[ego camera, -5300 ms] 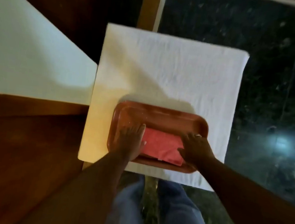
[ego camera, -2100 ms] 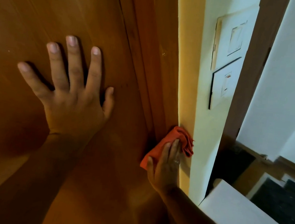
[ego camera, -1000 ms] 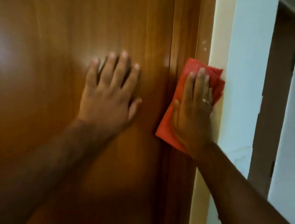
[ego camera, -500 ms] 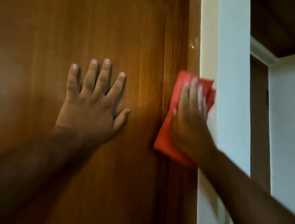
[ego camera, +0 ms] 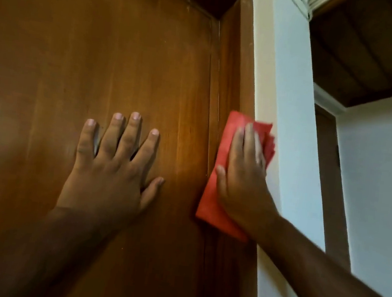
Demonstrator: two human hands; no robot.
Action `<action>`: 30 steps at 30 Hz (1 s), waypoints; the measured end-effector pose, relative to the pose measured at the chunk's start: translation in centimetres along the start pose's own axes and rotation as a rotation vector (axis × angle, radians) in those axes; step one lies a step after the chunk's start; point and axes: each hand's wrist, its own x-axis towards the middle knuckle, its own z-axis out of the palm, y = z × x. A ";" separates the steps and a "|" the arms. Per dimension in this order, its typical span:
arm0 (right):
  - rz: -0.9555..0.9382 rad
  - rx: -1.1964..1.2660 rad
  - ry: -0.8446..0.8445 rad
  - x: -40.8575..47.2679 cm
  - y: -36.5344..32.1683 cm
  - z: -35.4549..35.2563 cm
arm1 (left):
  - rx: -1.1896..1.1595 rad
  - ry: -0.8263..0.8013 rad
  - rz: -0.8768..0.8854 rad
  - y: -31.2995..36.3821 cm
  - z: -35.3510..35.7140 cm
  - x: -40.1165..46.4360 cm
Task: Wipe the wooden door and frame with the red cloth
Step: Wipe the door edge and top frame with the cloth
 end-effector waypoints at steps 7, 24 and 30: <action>0.038 -0.013 0.033 12.3 1.8 -1.3 | -0.031 0.022 -0.006 0.1 0.3 0.0; -0.015 -0.036 -0.046 -2.9 -0.1 0.0 | 0.003 -0.018 -0.017 0.3 -0.1 -0.2; -0.013 -0.058 -0.122 2.0 0.9 -0.8 | -0.038 0.058 0.059 -3.1 -1.7 2.0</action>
